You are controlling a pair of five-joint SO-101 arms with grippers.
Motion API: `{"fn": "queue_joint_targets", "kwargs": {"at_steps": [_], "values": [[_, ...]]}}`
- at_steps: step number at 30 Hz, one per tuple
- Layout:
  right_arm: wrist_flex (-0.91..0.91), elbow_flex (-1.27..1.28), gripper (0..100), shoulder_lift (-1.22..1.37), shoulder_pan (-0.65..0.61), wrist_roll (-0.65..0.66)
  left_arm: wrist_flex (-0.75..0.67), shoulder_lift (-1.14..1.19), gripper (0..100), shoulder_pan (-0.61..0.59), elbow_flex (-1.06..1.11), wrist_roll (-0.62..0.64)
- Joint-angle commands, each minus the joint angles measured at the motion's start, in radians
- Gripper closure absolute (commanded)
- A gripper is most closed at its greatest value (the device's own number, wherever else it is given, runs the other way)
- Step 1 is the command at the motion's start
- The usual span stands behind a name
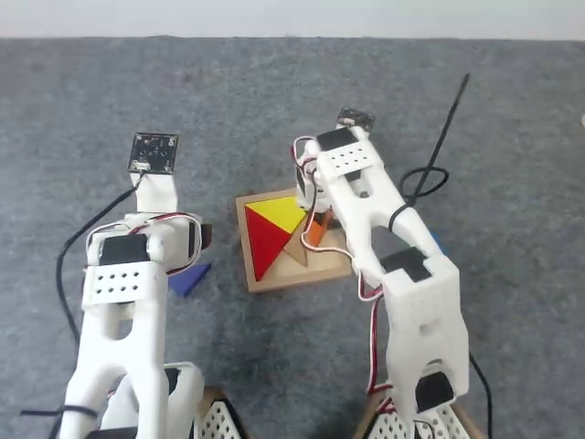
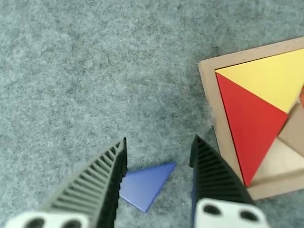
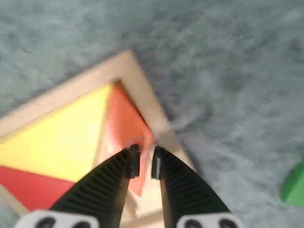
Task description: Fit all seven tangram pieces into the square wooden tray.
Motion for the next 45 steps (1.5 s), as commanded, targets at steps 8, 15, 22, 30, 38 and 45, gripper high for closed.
{"fn": "queue_joint_targets", "kwargs": {"at_steps": [8,15,22,30,38,45], "values": [[0.143,-0.135,97.0,0.002,0.033,0.121,-0.002,-0.011,78,0.0,-0.005,0.005],[0.151,-0.173,81.8,-0.062,-0.051,0.069,-0.002,-0.011,78,0.002,-0.005,0.005],[0.07,-0.183,77.9,-0.067,-0.081,-0.043,-0.002,-0.012,78,0.0,-0.005,0.005],[-0.004,-0.183,77.9,-0.036,-0.085,-0.044,-0.002,-0.012,78,0.002,-0.005,0.005],[-0.004,-0.187,78.0,0.056,-0.094,-0.046,-0.002,-0.012,78,0.0,-0.005,0.005],[-0.004,-0.181,86.6,0.067,-0.11,-0.046,-0.002,-0.012,78,0.0,-0.005,0.005]]}}
